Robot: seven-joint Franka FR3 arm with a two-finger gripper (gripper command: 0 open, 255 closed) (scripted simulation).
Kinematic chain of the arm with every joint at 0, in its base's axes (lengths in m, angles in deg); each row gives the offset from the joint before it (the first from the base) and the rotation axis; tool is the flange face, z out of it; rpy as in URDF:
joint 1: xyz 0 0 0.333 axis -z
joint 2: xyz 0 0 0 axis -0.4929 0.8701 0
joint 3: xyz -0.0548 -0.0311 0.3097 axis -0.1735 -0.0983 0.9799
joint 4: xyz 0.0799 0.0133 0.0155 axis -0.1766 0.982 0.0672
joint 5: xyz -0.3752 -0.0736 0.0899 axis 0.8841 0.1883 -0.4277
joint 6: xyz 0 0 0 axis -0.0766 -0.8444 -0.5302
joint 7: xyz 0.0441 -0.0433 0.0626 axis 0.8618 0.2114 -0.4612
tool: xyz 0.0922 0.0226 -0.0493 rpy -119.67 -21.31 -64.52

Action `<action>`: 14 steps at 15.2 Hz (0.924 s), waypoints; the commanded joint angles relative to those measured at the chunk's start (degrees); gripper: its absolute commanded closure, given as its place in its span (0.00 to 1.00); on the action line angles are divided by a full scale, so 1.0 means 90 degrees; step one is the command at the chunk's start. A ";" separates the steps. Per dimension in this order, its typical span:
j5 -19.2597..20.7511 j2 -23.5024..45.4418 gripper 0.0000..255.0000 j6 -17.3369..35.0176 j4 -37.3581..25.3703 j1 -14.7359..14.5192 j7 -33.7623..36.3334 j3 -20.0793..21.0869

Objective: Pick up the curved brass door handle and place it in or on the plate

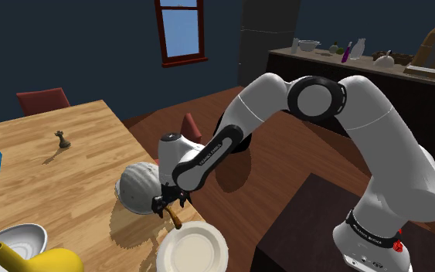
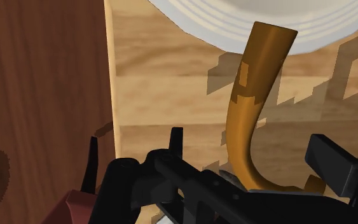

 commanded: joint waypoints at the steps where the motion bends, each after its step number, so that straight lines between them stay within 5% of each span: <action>1: 0.0007 0.0022 0.00 0.0019 -0.0006 -0.0009 0.0005 -0.0008; 7: 0.0007 0.0021 0.00 0.0019 -0.0006 -0.0009 0.0005 -0.0008; 8: 0.0007 0.0021 1.00 0.0019 -0.0006 -0.0009 0.0005 -0.0008; 14: 0.0008 0.0025 1.00 0.0019 -0.0010 -0.0013 0.0007 -0.0009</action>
